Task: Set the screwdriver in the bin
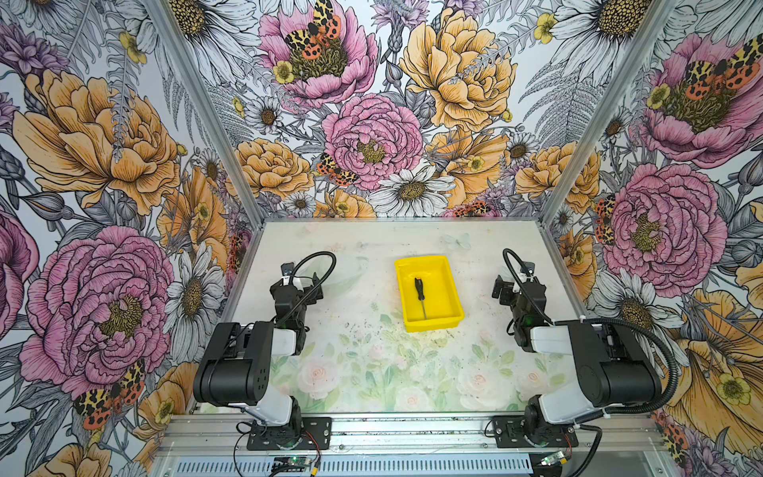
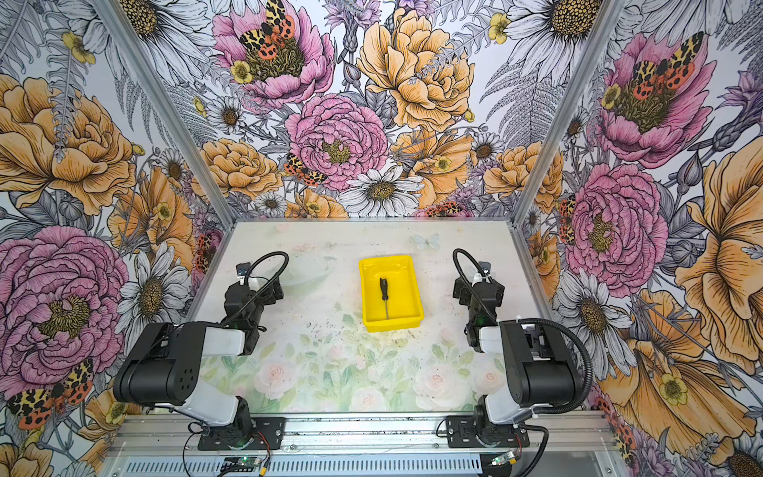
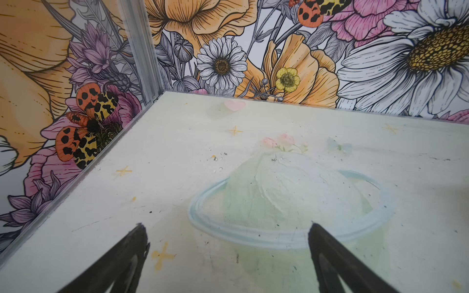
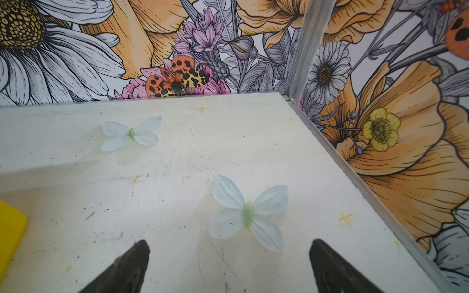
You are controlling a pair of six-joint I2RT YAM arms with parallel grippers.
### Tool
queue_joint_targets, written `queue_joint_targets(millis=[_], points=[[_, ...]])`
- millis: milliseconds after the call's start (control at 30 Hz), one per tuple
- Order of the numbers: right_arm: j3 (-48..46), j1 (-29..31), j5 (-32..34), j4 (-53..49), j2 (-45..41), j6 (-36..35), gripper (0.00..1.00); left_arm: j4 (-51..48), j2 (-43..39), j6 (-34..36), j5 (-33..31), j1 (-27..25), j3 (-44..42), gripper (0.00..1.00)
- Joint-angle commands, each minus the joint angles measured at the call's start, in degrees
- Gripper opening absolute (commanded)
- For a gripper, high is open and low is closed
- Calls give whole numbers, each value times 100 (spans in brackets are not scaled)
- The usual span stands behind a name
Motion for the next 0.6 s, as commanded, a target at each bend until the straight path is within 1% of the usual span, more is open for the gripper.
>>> queue_joint_targets(millis=[0, 100, 167, 367, 400, 500, 567], points=[[-17, -33, -122, 358, 44, -70, 100, 323, -1, 137, -136, -89, -27, 99], [-48, -25, -110, 392, 25, -84, 100, 307, 0, 124, -102, -83, -12, 99], [-46, -21, -106, 387, 12, -77, 100, 479, 16, 205, -303, -191, -83, 99], [-45, -25, -101, 388, 21, -74, 99, 483, 9, 225, -306, -221, -89, 99], [-50, -25, -107, 388, 21, -76, 100, 440, 13, 218, -286, -193, -67, 99], [-48, -24, -103, 388, 19, -71, 99, 247, 0, 147, 83, -35, 17, 99], [-53, -25, -101, 384, 21, -79, 100, 244, -2, 135, 112, -18, 19, 99]])
